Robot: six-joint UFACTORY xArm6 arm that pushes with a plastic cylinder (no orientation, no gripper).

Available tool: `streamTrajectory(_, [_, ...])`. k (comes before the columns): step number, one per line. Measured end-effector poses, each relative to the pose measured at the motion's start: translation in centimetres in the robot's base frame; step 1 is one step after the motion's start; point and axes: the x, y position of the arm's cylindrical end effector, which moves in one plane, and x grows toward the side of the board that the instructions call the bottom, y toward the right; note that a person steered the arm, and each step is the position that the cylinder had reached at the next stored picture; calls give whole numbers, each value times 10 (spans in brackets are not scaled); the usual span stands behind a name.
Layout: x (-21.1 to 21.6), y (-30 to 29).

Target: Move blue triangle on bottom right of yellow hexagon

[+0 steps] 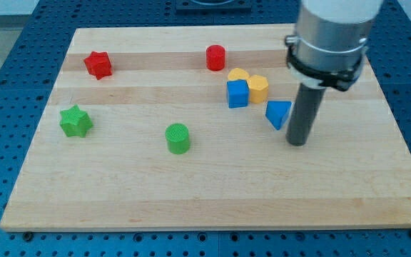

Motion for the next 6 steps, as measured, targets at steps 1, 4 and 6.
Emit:
streamTrajectory(1, [-24,10])
streamTrajectory(4, [-18,-7])
streamTrajectory(6, [-28,-47])
